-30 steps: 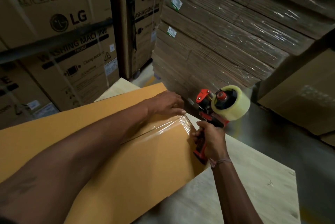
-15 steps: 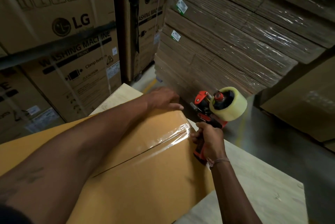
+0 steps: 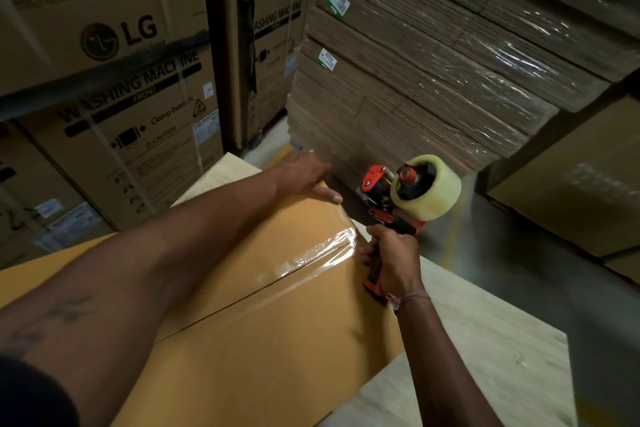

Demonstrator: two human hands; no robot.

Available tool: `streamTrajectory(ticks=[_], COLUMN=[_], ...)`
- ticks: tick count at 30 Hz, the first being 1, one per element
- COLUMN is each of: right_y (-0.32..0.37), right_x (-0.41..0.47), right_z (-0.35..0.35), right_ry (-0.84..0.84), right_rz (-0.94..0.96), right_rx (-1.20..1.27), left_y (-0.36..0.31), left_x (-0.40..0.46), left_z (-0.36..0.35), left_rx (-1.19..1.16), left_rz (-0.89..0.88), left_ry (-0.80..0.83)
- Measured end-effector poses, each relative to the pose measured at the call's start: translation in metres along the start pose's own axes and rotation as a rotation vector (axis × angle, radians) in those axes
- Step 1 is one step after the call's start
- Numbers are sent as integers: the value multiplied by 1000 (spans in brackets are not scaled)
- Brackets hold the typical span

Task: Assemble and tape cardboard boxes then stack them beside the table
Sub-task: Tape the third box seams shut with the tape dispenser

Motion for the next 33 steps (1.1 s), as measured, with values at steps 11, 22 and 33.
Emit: streamTrajectory(ticks=[11,22,33], right_y=[2,9,-28], right_x=[-3,-3,2], right_z=[-2,3,147], right_ry=[0,63,85], right_rz=[26,37,-48], right_rx=[-29,5,80], left_y=[12,-14,-184], left_x=[-13,-7,-98], left_z=[-9,2,-14], left_rx=[-340,16,-234], left_rz=[268,63,-188], left_ry=[-71,62,44])
Point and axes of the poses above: each hand's wrist, its own x-axis towards the middle knuckle, its own z-axis out of the back of the hand, y = z × x, the point moved 7 cm from there along x, towards the middle knuckle, and after that the axes turned 6 degrees about x, right-handed, at the moved point
